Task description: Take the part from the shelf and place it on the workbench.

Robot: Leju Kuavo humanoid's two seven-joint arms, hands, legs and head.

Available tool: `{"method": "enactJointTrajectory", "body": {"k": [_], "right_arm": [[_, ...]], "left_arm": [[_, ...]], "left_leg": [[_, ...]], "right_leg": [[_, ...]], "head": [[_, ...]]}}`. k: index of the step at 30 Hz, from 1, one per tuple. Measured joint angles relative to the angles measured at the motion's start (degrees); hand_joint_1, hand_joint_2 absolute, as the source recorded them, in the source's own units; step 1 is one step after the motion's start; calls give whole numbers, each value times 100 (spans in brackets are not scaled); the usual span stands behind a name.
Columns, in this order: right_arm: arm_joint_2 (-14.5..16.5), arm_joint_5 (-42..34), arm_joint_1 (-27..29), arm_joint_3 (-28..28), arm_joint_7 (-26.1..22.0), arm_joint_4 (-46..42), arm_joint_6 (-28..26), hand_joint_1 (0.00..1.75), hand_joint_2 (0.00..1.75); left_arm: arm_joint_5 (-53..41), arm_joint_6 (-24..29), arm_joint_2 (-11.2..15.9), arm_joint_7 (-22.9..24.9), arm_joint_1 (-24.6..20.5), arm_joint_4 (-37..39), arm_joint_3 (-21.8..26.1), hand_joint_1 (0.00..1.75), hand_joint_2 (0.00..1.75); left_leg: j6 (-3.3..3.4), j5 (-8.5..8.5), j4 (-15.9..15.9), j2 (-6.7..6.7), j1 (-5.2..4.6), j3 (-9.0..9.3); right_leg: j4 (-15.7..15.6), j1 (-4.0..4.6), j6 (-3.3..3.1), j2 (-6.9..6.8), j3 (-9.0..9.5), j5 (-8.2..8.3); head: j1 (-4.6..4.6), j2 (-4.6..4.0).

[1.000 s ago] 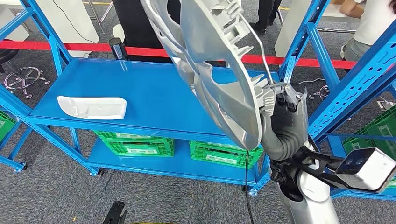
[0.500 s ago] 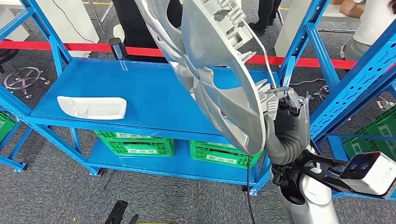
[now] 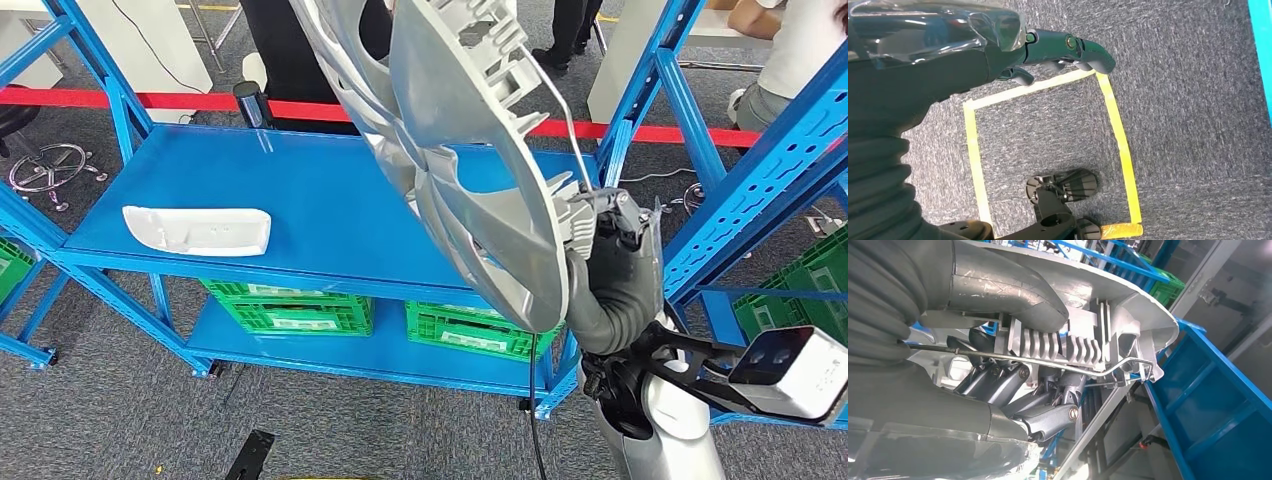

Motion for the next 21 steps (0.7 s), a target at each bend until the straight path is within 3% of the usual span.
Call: {"method": "enactJointTrajectory", "body": {"k": [21], "right_arm": [[2, 3, 1, 0, 57, 27, 33, 175, 175]], "left_arm": [[-165, 73, 5, 99, 70, -271, -10, 0, 175]], "left_leg": [[0, 0, 0, 0, 0, 0]], "right_leg": [[0, 0, 0, 0, -1, 0]], "head": [[-1, 0]]}}
